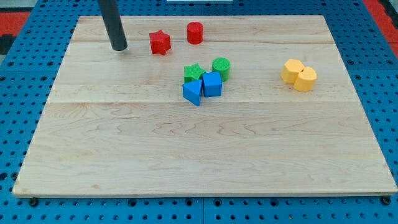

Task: Push the red star towards the red circle

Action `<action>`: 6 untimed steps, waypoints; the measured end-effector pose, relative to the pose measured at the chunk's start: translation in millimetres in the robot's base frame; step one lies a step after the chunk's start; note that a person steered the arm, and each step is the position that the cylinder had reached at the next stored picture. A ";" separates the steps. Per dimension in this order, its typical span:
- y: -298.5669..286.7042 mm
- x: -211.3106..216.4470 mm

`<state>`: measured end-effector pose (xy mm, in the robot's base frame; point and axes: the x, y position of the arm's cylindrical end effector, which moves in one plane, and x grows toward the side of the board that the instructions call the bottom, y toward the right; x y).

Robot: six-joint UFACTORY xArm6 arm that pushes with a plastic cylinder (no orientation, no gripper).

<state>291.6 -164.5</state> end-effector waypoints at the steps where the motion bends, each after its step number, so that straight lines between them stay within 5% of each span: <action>1: 20.6 -5.6; 6: 65.8 -9.1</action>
